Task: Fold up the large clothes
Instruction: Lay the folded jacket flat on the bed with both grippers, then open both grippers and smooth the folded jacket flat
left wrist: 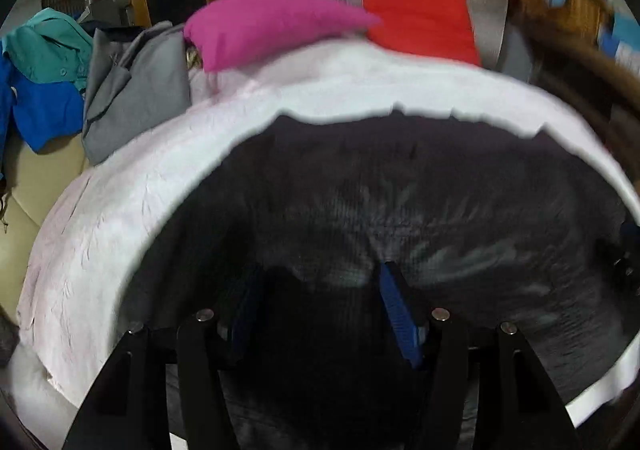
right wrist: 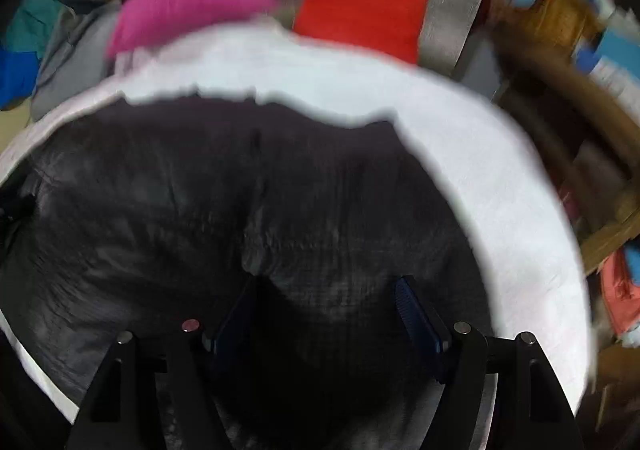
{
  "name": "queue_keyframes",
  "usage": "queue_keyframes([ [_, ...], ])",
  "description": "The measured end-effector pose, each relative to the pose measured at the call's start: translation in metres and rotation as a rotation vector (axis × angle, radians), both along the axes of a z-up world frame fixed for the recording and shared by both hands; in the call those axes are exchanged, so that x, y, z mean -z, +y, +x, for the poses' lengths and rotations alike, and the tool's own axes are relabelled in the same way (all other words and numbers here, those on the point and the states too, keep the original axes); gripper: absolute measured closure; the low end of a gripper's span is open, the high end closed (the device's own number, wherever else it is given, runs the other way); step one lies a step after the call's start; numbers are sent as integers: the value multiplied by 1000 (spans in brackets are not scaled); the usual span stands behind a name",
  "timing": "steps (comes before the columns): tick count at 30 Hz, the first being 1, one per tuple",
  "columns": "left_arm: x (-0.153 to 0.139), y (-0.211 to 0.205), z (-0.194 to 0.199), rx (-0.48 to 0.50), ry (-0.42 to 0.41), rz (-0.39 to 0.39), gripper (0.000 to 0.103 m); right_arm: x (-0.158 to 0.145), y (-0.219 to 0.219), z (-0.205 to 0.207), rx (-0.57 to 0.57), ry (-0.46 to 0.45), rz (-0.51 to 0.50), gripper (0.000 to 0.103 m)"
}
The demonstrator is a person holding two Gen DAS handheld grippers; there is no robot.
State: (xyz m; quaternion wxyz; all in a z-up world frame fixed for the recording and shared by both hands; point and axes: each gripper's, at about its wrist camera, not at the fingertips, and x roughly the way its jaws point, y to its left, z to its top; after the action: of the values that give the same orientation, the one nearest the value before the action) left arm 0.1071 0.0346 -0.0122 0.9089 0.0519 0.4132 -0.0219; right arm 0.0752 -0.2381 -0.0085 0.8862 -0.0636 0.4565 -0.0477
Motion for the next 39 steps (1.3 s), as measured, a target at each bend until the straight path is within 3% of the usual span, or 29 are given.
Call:
queue_keyframes([
  [2,6,-2,-3,4,-22,35,38,3,-4,-1,21,-17,-7,20],
  [6,3,3,2,-10,5,8,38,3,-12,-3,44,-14,11,19],
  [9,-6,10,0,-31,29,-29,38,-12,-11,-4,80,-30,28,19],
  [12,-12,9,-8,-29,31,-31,38,-38,3,-18,52,-86,73,18],
  [15,-16,3,-15,-15,32,-36,38,-50,22,-25,14,-83,146,18],
  [20,-19,0,-25,-5,32,-58,38,-36,44,-27,15,-23,297,18],
  [25,-11,2,-25,-2,53,-55,37,-4,55,-21,39,42,250,17],
  [28,-8,3,-25,-4,55,-47,35,-2,56,-22,65,28,262,16],
  [34,-35,3,-47,11,1,-109,34,-34,51,-47,107,-82,299,16],
  [39,-64,1,-82,45,-67,-166,29,-82,50,-96,135,-260,311,16],
])
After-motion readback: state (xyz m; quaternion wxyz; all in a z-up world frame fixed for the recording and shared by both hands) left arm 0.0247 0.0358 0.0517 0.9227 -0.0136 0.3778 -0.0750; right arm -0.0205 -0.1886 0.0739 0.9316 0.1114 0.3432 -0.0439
